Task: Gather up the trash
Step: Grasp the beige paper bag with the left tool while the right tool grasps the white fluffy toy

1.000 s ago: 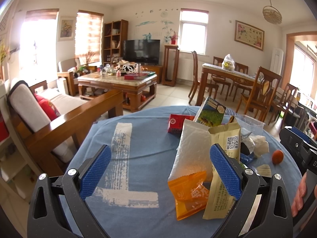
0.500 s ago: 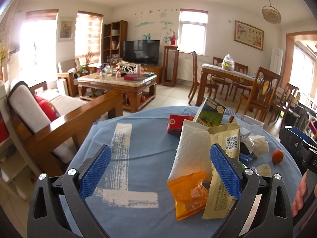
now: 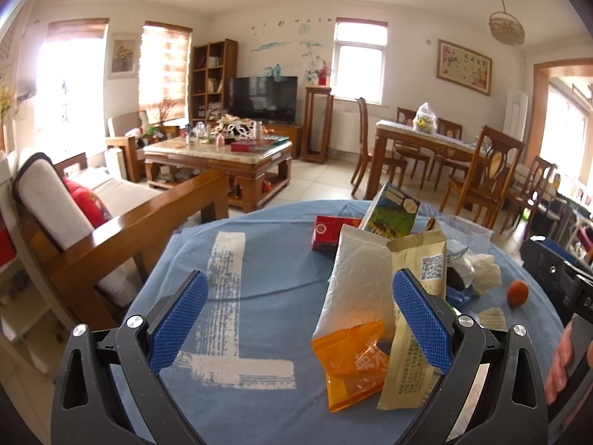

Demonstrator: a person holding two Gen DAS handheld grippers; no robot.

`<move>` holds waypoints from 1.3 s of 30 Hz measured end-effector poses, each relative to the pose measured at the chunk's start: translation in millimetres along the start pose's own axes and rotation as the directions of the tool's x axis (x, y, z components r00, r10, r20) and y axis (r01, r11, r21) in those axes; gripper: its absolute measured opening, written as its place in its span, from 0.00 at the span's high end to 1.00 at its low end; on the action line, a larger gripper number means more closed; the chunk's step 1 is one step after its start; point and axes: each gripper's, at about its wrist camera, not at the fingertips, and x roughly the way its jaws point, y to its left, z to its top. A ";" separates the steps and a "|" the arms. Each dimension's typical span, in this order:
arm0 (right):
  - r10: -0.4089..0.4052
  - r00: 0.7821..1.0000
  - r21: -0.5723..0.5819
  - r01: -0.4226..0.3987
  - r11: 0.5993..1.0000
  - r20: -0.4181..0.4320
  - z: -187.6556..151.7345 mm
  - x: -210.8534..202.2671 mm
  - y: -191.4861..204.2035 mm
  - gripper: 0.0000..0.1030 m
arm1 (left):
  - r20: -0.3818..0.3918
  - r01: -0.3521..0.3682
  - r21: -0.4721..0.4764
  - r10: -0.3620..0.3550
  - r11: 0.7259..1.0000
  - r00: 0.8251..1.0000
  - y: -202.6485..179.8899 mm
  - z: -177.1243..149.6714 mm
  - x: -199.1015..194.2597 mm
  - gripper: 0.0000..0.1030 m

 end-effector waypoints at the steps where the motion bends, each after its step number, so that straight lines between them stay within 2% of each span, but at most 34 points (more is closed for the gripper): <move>1: 0.041 0.999 0.033 -0.041 0.999 -0.025 -1.2 1.6 -4.0 0.04 | 0.000 0.036 -0.013 -0.036 0.999 0.999 3.6 0.4 0.0 0.05; 2: 0.104 0.992 0.074 -0.099 0.992 -0.066 -3.3 3.6 -8.2 0.04 | -0.014 0.069 -0.022 -0.069 0.997 0.997 6.7 0.6 1.3 0.05; 3: 0.178 0.977 0.114 -0.165 0.980 -0.119 -6.3 6.8 -10.8 0.04 | -0.032 0.089 -0.022 -0.090 0.996 0.995 2.4 0.9 1.0 0.05; 4: 0.256 0.949 0.141 -0.232 0.962 -0.187 -11.1 10.7 -9.9 0.04 | -0.056 0.123 -0.024 -0.124 0.992 0.991 2.5 0.1 2.2 0.05; 5: 0.297 0.923 0.142 -0.269 0.953 -0.246 -16.4 13.6 -6.4 0.04 | -0.072 0.152 -0.022 -0.153 0.988 0.986 1.6 -0.4 3.6 0.05; 7: 0.303 0.889 0.090 -0.289 0.953 -0.344 -32.5 14.4 7.3 0.04 | -0.116 0.196 -0.006 -0.195 0.981 0.974 -4.3 0.4 11.4 0.05; 9: 0.330 0.856 0.070 -0.330 0.941 -0.397 -42.2 12.8 21.3 0.04 | -0.173 0.207 0.021 -0.200 0.978 0.964 -13.9 2.5 25.0 0.05; 12: 0.330 0.838 -0.015 -0.374 0.927 -0.433 -50.1 6.9 50.1 0.04 | -0.222 0.242 0.042 -0.227 0.969 0.948 -27.7 7.4 40.7 0.05; 15: 0.331 0.817 -0.069 -0.408 0.910 -0.471 -58.4 9.7 77.7 0.05 | -0.249 0.228 0.109 -0.196 0.967 0.949 -41.3 13.9 52.6 0.05; 16: 0.327 0.811 -0.080 -0.414 0.907 -0.486 -60.9 10.8 87.1 0.07 | -0.263 0.220 0.131 -0.180 0.967 0.948 -44.4 15.0 58.3 0.08; 17: 0.309 0.805 -0.095 -0.409 0.908 -0.507 -63.8 15.2 97.0 0.16 | -0.284 0.220 0.136 -0.175 0.966 0.943 -45.6 15.6 64.9 0.15; 18: 0.287 0.801 -0.109 -0.398 0.911 -0.526 -63.2 17.1 103.6 0.25 | -0.306 0.229 0.130 -0.181 0.965 0.935 -48.3 12.8 70.8 0.36; 19: 0.256 0.804 -0.131 -0.380 0.916 -0.537 -65.9 21.6 112.1 0.27 | -0.343 0.243 0.100 -0.196 0.965 0.919 -51.1 9.4 80.6 0.52; 20: 0.230 0.808 -0.149 -0.362 0.920 -0.543 -67.9 25.8 119.5 0.32 | -0.353 0.235 0.079 -0.193 0.969 0.915 -47.2 9.5 85.9 0.56; 23: 0.242 0.791 -0.113 -0.363 0.925 -0.562 -68.3 33.6 130.1 0.45 | -0.344 0.224 0.043 -0.196 0.974 0.918 -41.5 7.4 88.9 0.70; 24: 0.242 0.788 -0.105 -0.360 0.927 -0.566 -67.3 33.8 132.2 0.49 | -0.339 0.217 0.032 -0.193 0.976 0.921 -37.4 5.4 87.7 0.80; 25: 0.243 0.787 -0.098 -0.357 0.929 -0.566 -68.1 34.7 136.9 0.50 | -0.343 0.216 0.023 -0.195 0.976 0.919 -33.1 5.0 89.2 0.81; 27: 0.267 0.780 -0.065 -0.364 0.929 -0.566 -66.3 35.3 141.0 0.61 | -0.342 0.236 0.011 -0.218 0.972 0.914 -28.2 1.0 84.5 0.81; 29: 0.271 0.787 -0.053 -0.358 0.932 -0.555 -62.0 34.6 142.1 0.62 | -0.335 0.249 -0.005 -0.236 0.968 0.912 -21.6 0.6 83.6 0.81; 32: 0.333 0.778 0.015 -0.385 0.923 -0.532 -53.5 30.7 128.8 0.63 | -0.314 0.279 -0.027 -0.273 0.960 0.909 -13.7 1.1 72.6 0.82; 35: 0.401 0.785 0.074 -0.418 0.905 -0.472 -38.6 18.6 118.4 0.63 | -0.270 0.308 -0.049 -0.309 0.950 0.912 -8.0 8.1 56.0 0.82; 39: 0.494 0.792 0.178 -0.461 0.869 -0.358 -21.9 -7.3 78.6 0.63 | -0.200 0.364 -0.064 -0.370 0.929 0.907 -13.3 22.9 30.0 0.82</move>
